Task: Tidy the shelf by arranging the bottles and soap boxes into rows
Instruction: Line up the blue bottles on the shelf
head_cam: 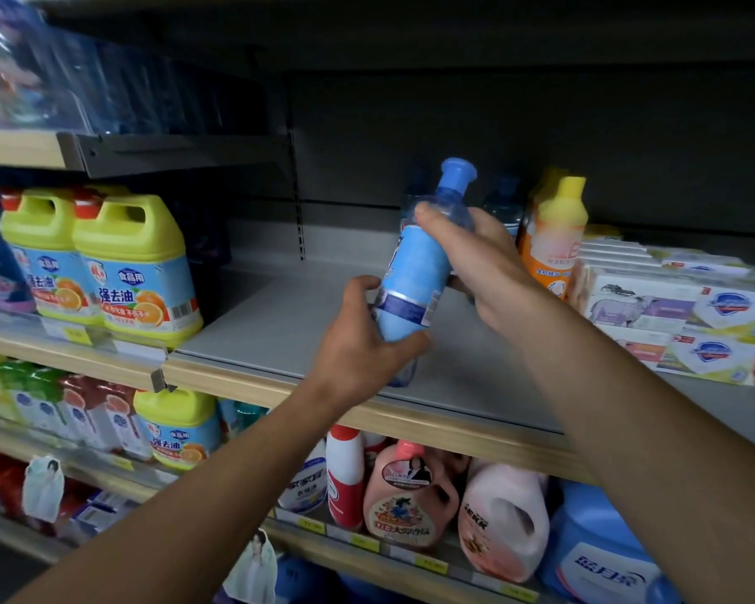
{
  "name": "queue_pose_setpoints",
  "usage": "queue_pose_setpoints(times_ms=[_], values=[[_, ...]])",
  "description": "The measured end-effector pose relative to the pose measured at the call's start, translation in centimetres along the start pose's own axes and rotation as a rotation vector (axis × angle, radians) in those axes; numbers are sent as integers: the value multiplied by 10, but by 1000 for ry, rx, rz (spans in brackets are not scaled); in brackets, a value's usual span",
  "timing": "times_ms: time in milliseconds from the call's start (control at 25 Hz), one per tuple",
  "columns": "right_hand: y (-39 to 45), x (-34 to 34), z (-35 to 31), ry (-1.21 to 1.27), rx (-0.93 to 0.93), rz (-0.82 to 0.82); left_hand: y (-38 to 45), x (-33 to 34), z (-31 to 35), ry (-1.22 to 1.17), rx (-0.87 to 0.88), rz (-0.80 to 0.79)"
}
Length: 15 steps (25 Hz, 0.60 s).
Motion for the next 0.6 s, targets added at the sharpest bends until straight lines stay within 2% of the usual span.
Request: queue_pose_setpoints(times_ms=[160,240,280,360,480,520,600], values=[[-3,-7,18,490,335,-279,-20,13,5,-899,-482,-611],[-8,-8,29,587,377,-299,-27,17,9,-1107,-576,-731],[-9,-9,30,585,358,-282,-26,18,9,-1093,-583,-723],[-6,-12,22,504,262,-209,-21,20,2,-847,-522,-576],[-3,-14,4,59,68,-63,-15,10,-3,-152,-214,-118],[-3,-14,0,-74,18,-22,-15,9,-2,11,-100,-16],[-3,-11,-1,-199,-28,-3,-18,10,3,58,-17,36]])
Point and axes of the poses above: each hand's wrist, its own y-axis towards the middle knuckle, its own x-axis out of the palm, z = x × y, the point moved 4 cm from there along y, towards the middle knuckle, and after that the axes turned 8 degrees about -x, right-handed, at the moved point
